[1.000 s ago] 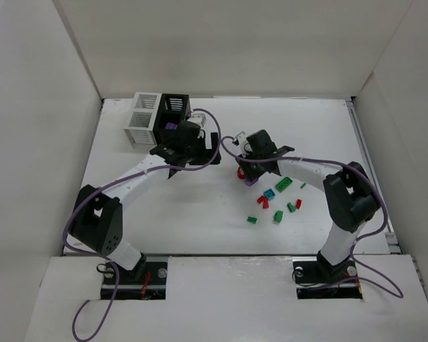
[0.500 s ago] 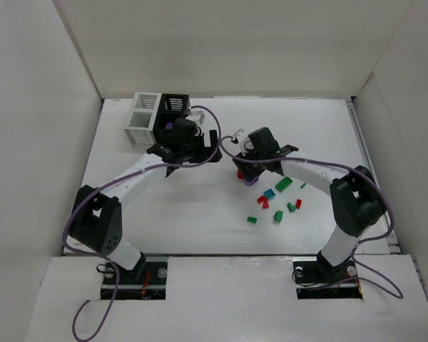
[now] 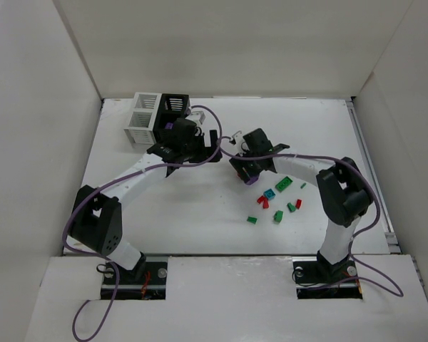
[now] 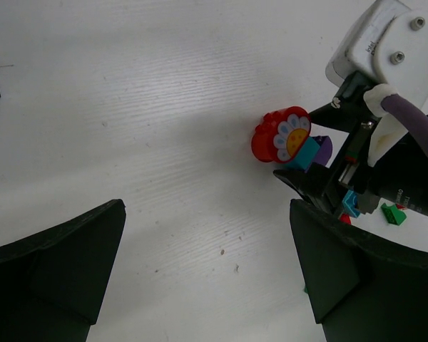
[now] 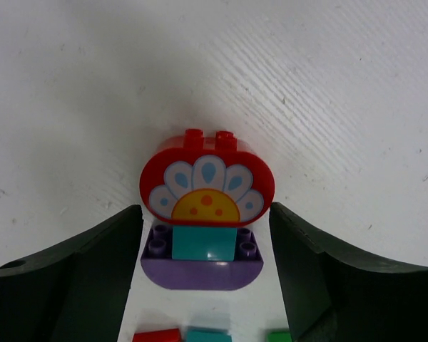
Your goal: Sort the legos into containers by color
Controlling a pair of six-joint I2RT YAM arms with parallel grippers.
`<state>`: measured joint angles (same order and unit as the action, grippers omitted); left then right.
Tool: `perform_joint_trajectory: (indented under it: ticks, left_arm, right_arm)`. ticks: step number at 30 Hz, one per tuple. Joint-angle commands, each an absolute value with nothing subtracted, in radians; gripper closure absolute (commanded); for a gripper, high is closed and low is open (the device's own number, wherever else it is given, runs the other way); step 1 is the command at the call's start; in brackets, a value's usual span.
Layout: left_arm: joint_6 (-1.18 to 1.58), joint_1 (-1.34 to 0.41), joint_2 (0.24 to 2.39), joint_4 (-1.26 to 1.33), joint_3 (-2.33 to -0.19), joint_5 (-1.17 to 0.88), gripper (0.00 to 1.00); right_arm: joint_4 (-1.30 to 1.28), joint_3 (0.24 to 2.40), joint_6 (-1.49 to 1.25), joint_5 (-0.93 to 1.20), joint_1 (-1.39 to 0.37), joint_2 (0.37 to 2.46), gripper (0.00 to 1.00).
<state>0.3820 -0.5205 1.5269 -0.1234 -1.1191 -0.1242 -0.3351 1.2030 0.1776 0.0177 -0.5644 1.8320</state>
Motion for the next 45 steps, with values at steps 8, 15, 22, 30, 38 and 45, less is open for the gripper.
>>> perform_joint_trajectory:
  ticks: [8,15,22,30,38,45]
  left_arm:
    - [0.37,-0.518,1.476,-0.103,-1.126,-0.098,0.01]
    - [0.37,-0.518,1.476,-0.112,-1.126,-0.089,0.01]
    - [0.37,-0.518,1.476,-0.112,-1.126,-0.089,0.01]
    - [0.37,-0.518,1.485,-0.121,-1.126,-0.08,0.01]
    - [0.37,-0.518,1.463,-0.121,-1.135,-0.08,0.01]
    - [0.361,-0.518,1.387,-0.055,-1.085,-0.148,0.01]
  right_arm:
    - [-0.296,1.296,0.176,0.012,-0.577,1.891,0.19]
    - [-0.275,1.325,0.164,0.026,-0.577,1.92,0.15]
    - [-0.287,1.335,0.153,0.014,-0.577,1.93,0.27]
    - [-0.305,1.324,0.133,-0.027,-0.577,1.902,0.43]
    - [-0.324,1.342,0.058,-0.048,-0.557,1.772,0.52]
    - [-0.233,1.299,-0.223,0.058,-0.439,1.615,0.58]
